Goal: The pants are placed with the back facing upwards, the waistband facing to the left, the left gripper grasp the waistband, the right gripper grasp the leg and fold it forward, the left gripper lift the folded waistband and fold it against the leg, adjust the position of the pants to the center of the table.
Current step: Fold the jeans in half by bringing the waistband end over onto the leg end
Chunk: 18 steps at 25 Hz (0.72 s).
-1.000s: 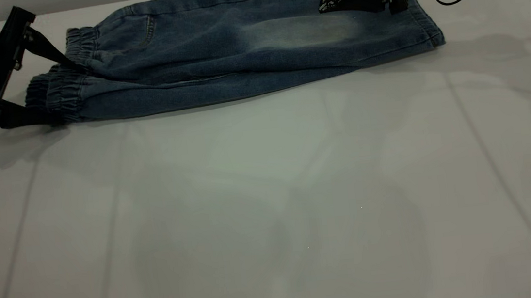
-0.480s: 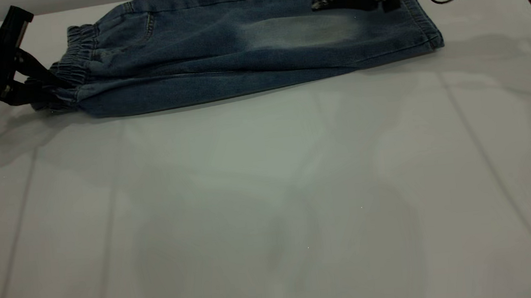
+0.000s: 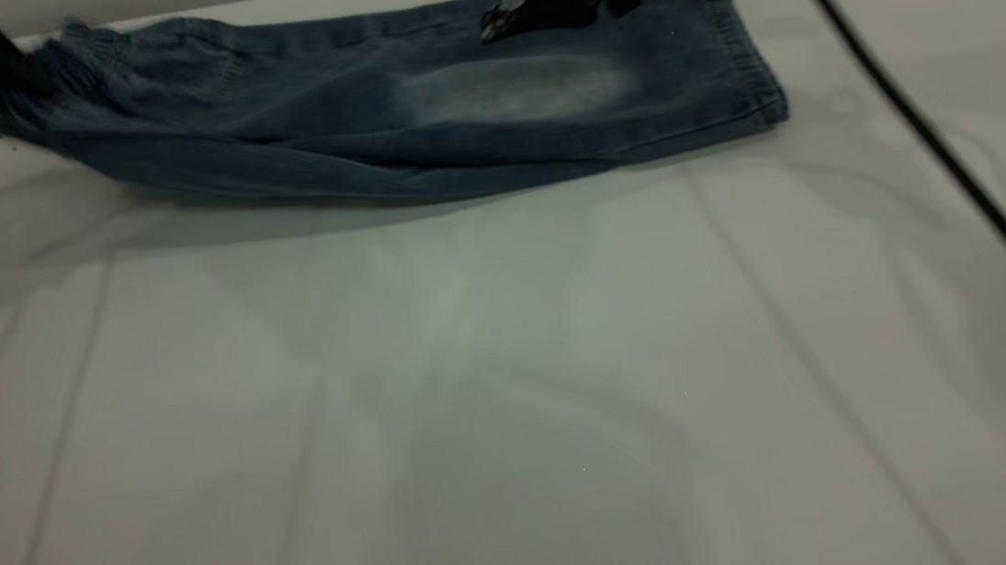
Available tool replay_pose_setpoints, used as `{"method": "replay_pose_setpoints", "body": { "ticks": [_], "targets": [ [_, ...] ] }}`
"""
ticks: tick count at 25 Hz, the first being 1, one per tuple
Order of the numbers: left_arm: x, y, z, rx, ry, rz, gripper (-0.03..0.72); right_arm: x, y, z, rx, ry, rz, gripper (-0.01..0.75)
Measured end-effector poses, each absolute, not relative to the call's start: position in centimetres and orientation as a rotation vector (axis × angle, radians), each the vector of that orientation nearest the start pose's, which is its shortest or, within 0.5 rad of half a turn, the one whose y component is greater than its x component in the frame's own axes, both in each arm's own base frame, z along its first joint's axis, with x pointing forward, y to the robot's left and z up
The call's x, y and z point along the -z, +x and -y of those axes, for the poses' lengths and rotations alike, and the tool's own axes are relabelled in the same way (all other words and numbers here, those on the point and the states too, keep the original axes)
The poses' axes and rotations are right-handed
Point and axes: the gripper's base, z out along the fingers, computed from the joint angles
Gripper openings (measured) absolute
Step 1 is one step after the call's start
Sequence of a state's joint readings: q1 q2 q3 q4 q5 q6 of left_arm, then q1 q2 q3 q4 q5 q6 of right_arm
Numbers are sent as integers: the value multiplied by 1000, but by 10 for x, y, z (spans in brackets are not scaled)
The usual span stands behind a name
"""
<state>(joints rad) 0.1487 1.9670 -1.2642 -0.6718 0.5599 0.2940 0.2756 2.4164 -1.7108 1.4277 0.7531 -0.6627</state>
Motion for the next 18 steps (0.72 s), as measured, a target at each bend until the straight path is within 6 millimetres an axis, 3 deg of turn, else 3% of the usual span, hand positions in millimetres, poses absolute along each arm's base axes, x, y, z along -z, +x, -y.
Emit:
{"method": "replay_pose_setpoints", "body": {
  "ticks": [5,8,13,18],
  "targets": [
    [-211,393,-20,422,-296,-2531,83,-91,455,-234,-1287,91,-2501,529],
    [-230,388,-13,401,-228,-2504,83,-70,451,-257,-1310,72,-2539,529],
    [-241,384,6,388,-101,-2490,83,-48,448,-293,-1391,35,-2565,529],
    [-246,383,30,386,-1,-2459,83,-49,446,-303,-1444,-96,-2593,529]
  ]
}}
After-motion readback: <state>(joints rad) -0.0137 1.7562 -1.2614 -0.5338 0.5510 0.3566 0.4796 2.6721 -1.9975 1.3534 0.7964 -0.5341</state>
